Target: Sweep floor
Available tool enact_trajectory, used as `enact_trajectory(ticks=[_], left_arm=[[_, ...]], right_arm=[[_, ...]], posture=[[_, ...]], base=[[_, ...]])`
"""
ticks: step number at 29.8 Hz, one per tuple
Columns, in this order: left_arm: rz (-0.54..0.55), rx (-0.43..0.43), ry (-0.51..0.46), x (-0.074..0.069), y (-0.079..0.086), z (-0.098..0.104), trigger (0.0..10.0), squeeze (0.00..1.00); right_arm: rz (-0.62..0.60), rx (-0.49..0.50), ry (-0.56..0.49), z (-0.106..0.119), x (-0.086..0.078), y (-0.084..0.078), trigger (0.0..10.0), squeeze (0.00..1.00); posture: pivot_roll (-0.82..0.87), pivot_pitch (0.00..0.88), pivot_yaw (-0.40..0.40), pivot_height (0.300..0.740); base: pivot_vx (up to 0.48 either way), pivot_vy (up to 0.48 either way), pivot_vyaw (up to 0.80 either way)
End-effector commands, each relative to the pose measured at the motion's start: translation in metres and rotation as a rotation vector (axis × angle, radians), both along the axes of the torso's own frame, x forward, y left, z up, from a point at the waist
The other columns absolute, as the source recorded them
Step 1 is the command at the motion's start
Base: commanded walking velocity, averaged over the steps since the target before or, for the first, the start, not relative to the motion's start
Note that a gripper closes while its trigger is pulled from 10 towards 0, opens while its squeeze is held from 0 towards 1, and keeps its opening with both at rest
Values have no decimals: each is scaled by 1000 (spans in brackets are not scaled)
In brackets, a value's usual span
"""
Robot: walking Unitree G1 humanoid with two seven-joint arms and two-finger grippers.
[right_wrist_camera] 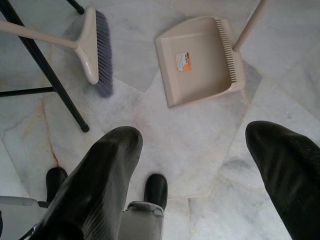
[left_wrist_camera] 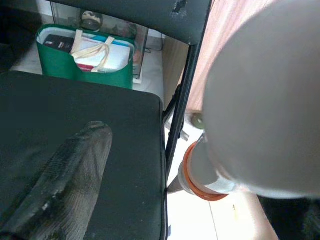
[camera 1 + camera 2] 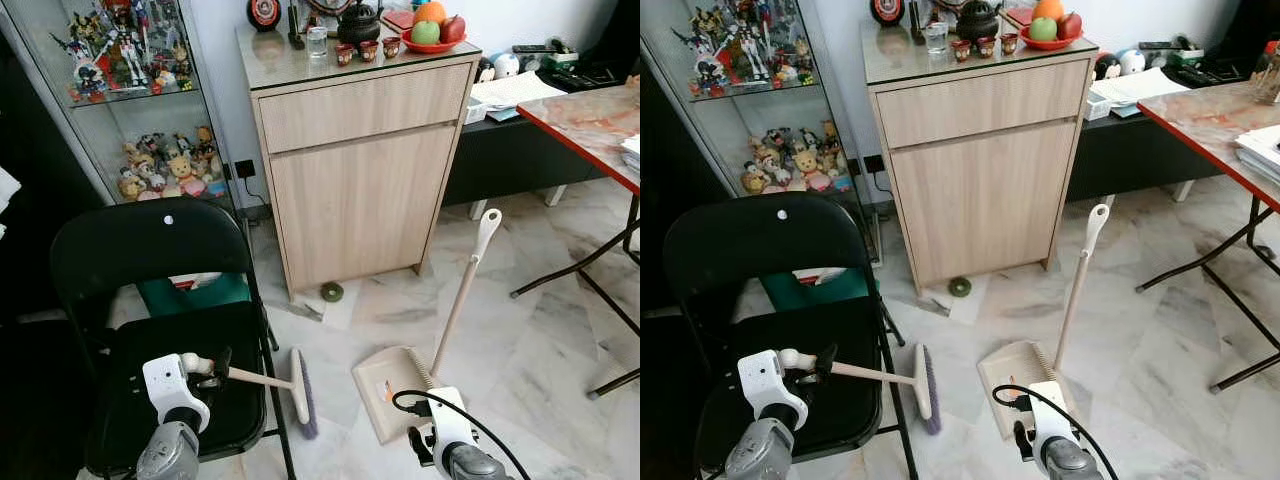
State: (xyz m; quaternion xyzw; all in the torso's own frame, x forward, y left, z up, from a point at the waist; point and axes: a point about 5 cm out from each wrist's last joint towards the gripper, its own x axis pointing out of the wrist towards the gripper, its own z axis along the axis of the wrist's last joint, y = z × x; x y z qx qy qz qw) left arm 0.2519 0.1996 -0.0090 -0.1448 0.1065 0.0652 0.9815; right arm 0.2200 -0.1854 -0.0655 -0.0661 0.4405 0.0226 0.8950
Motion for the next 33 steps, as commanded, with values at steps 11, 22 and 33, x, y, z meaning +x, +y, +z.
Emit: enact_trajectory(ticks=[11,22,33], left_arm=[[-10,16,8,1,-1,-1,0,0],[-12,18,13,0,-1,-2,0,0],[-11,23,11,0,0,-1,0,0]], right_arm=[[-12,11,6,-2,-3,1,10000,0],[-12,11,4,-1,-2,1,10000,0],[-23,24,-25,1,1,2,10000,0]], posture=[[-280,15,69,740],[-279,14,69,740],[-277,18,71,740]], base=[[0,0,0],[0,0,0],[0,0,0]])
